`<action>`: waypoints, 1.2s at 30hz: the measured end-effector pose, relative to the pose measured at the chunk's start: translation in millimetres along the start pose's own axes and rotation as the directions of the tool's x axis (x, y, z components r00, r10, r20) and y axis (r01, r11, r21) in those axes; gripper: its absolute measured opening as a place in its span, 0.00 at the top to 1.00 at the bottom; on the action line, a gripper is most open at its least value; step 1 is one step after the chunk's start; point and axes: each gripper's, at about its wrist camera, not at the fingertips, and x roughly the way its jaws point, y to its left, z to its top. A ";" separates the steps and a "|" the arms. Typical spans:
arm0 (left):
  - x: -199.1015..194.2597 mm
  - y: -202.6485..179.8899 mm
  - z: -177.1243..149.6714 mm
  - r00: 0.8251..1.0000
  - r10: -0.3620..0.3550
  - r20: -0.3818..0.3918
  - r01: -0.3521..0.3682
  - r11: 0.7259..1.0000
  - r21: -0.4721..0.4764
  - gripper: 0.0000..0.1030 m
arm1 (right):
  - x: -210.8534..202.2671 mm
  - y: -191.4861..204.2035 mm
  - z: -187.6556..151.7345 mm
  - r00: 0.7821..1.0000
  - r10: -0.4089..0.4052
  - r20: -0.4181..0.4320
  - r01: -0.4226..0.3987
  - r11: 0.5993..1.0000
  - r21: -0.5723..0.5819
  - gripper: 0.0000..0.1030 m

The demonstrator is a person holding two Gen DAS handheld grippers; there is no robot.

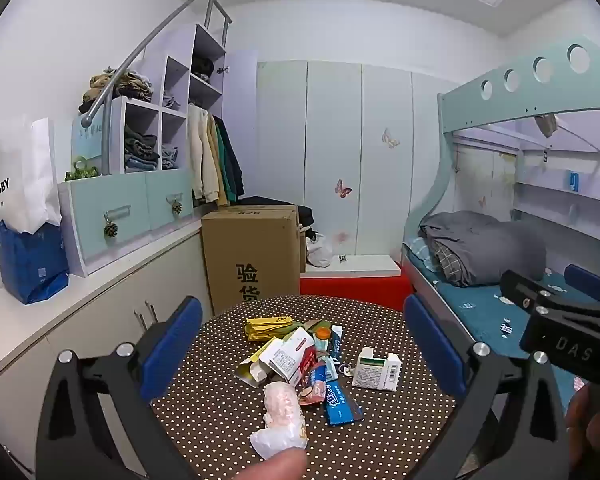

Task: Collect trash
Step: 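Approach the table trash with both tools open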

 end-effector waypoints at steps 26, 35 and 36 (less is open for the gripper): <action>4.8 1.4 -3.4 1.000 -0.024 -0.005 0.024 1.000 -0.014 0.04 | 8.1 5.2 -6.7 1.000 0.011 -0.010 -0.011 1.000 -0.011 0.06; 3.5 -0.3 -3.0 1.000 -0.030 -0.005 0.030 0.999 -0.014 0.04 | 7.3 4.9 -5.8 1.000 0.012 -0.010 -0.012 1.000 -0.010 0.06; 3.7 -0.7 -2.9 0.999 -0.032 -0.007 0.032 0.999 -0.015 0.04 | 7.6 5.1 -6.1 1.000 0.011 -0.012 -0.011 1.000 -0.010 0.06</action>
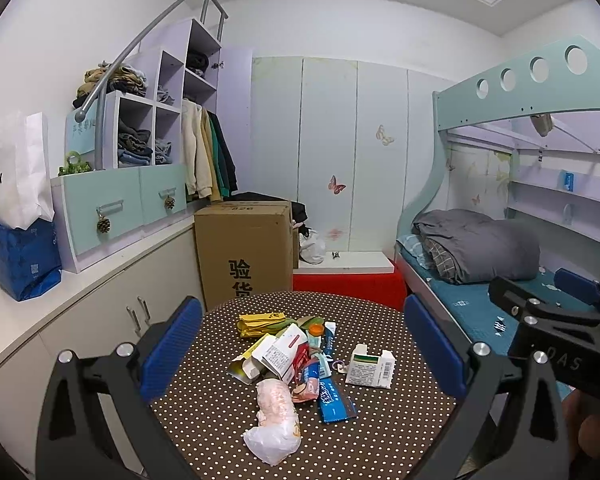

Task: Collect trash
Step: 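Approach the table trash with both tools open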

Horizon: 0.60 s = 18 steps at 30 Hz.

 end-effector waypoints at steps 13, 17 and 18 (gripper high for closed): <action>4.0 0.9 -0.6 1.000 0.000 -0.013 0.000 1.000 -0.004 0.04 | 4.3 -1.6 -2.2 1.000 0.001 -0.015 -0.001 1.000 0.000 0.06; 5.6 3.2 -2.3 1.000 0.000 -0.020 0.000 1.000 -0.010 0.04 | 7.2 -1.1 -2.9 1.000 -0.001 -0.019 0.001 1.000 -0.001 0.06; 5.8 3.8 -2.6 1.000 0.000 -0.021 -0.001 1.000 -0.011 0.04 | 7.8 -0.9 -3.0 1.000 0.000 -0.020 0.000 1.000 -0.002 0.06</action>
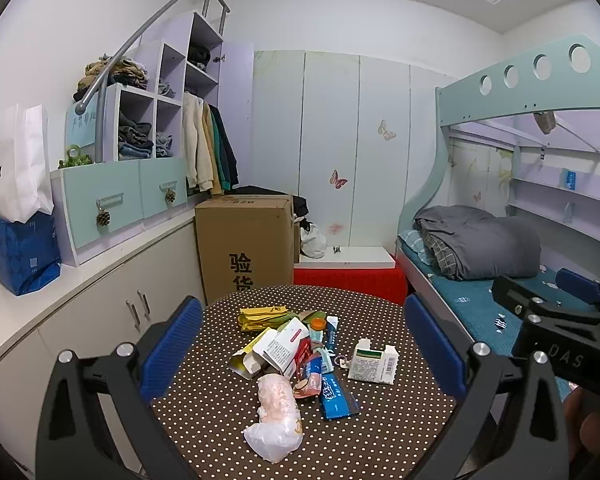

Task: Collect trash
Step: 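Approach the table trash with both tools open, then grasp the white plastic bag with the left tool while the right tool grasps the blue wrapper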

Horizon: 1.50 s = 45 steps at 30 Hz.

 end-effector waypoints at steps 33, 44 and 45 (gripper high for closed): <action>133.7 46.1 -129.9 0.906 0.029 -0.422 -0.013 0.999 0.042 0.04 | 110.6 6.0 -65.7 0.954 0.011 -0.299 -0.022 0.999 -0.032 0.06; 191.8 59.2 -155.0 0.840 -0.080 -0.536 0.062 0.997 -0.051 0.60 | 181.2 41.4 -107.3 0.873 0.139 -0.467 -0.181 0.982 -0.046 0.08; 193.3 63.0 -157.7 0.836 -0.094 -0.540 0.064 0.995 -0.074 0.61 | 188.1 47.7 -110.8 0.860 0.160 -0.485 -0.208 0.977 -0.048 0.13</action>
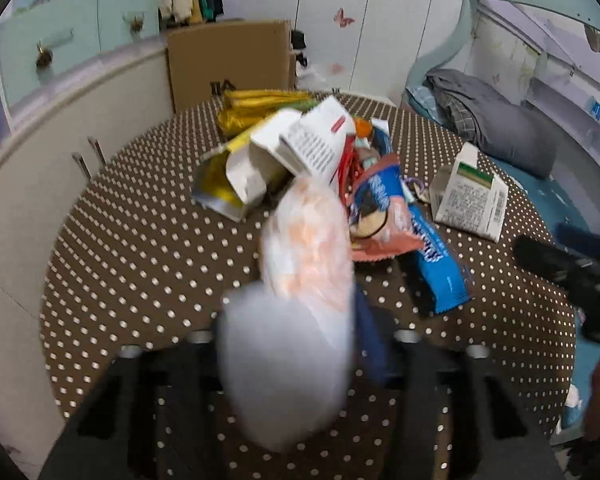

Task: Collect trash
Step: 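Grasp the white plastic bag with the left tool while the right tool grasps the blue wrapper, then carry both items to the clear bin and open both tools to drop them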

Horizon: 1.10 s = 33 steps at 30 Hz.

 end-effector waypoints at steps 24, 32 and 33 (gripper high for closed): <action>-21.1 1.4 -8.8 0.999 -0.007 0.052 0.009 0.999 -0.049 0.66 | 5.9 -5.2 -15.3 0.978 0.209 -0.020 -0.210 0.978 -0.019 0.67; -53.7 -33.2 7.4 0.990 -0.047 0.130 0.048 0.999 -0.002 0.66 | -53.2 -50.5 5.1 0.950 0.268 0.157 -0.278 0.959 0.045 0.67; -58.1 -41.0 13.9 0.988 -0.056 0.145 0.054 0.998 0.014 0.66 | -61.4 -60.0 9.2 0.944 0.273 0.188 -0.288 0.956 0.059 0.67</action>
